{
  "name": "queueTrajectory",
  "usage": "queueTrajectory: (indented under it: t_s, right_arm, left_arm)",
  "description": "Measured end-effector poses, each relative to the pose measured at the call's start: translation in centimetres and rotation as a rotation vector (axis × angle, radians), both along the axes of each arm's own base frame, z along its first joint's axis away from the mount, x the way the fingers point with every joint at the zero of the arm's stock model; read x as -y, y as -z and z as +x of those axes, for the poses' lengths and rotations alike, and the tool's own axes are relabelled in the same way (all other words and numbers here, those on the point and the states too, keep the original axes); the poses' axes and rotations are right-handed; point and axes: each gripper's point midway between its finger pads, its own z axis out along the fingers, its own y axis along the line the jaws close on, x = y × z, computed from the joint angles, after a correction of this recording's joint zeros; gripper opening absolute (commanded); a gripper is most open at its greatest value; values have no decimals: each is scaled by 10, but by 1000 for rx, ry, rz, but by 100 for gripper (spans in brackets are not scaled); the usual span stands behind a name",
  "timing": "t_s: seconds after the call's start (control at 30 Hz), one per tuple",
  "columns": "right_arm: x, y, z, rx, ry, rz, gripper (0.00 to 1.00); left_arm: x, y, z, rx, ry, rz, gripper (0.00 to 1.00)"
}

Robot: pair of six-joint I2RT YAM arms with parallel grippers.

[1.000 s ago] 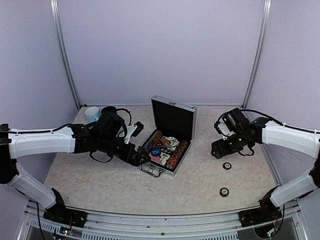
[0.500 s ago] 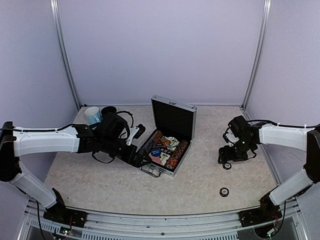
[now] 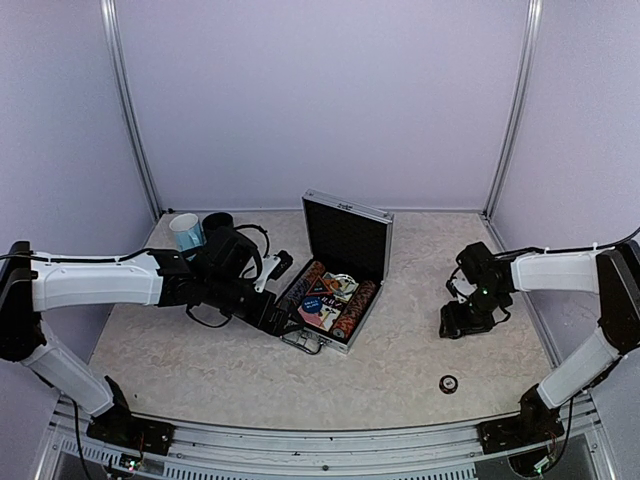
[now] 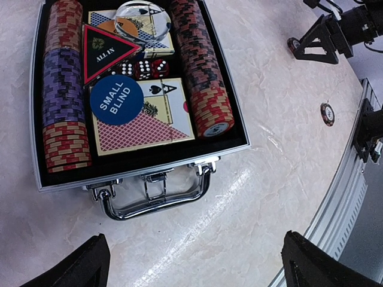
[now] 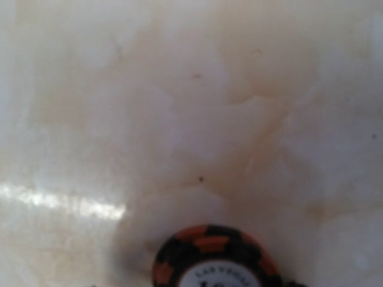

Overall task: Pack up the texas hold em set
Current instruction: Pick up the pile of poker chips from the pile of poker chips.

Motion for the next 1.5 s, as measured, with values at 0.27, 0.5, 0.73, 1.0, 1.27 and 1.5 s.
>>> queueTrajectory:
  t_s: [0.27, 0.5, 0.73, 1.0, 1.27, 1.5]
  right_arm:
    - [1, 4, 2, -6, -3, -11, 54]
    - [0, 5, 1, -2, -4, -25, 55]
    - [0, 6, 1, 1, -7, -62, 51]
    - [1, 8, 1, 2, -6, -119, 48]
    - [0, 8, 2, 10, 2, -134, 46]
    - [-2, 8, 3, 16, 2, -145, 42]
  left_arm:
    - [1, -1, 1, -1, 4, -11, 99]
    - [2, -1, 0, -5, 7, -14, 99]
    - [2, -1, 0, -7, 9, -17, 99]
    - [2, -2, 0, -7, 10, -18, 99]
    - [2, -2, 0, -12, 10, -21, 99]
    - [2, -2, 0, -13, 10, -23, 99]
